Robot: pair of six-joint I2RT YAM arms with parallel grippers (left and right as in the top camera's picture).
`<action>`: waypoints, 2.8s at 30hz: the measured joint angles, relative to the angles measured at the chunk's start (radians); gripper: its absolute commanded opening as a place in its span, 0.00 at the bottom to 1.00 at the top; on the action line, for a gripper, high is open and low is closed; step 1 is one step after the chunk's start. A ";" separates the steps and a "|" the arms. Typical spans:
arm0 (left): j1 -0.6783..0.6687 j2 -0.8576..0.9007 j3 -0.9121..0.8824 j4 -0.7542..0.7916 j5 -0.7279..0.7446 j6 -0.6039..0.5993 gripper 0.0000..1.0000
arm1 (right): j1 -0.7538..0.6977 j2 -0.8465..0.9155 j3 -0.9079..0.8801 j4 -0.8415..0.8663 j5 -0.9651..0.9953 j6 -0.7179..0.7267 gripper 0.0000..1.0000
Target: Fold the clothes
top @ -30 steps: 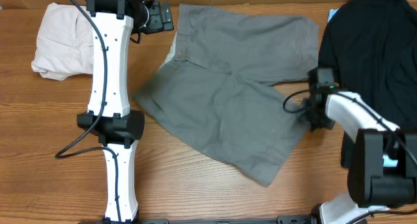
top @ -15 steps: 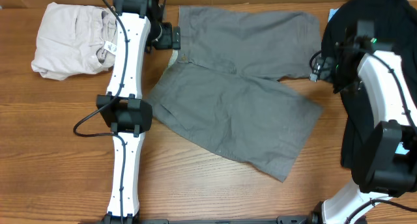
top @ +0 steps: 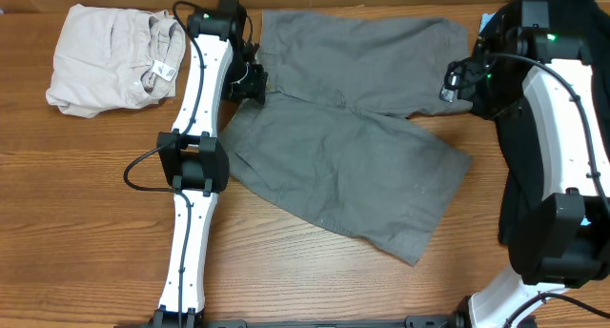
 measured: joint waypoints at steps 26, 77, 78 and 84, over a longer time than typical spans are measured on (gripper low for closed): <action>0.201 -0.040 -0.173 -0.065 0.254 -0.165 0.09 | 0.156 0.000 0.000 0.119 -0.068 0.000 0.99; -0.017 -1.187 -0.737 -0.052 -0.474 -0.621 1.00 | 0.158 -0.661 -0.308 -0.294 0.189 0.500 1.00; 0.005 -1.180 -0.798 -0.051 -0.483 -0.669 1.00 | 0.158 -0.644 -0.366 -0.237 0.156 0.505 1.00; 0.163 -1.171 -1.130 0.034 -0.490 -0.917 1.00 | 0.158 -0.584 -0.633 0.027 -0.086 0.491 1.00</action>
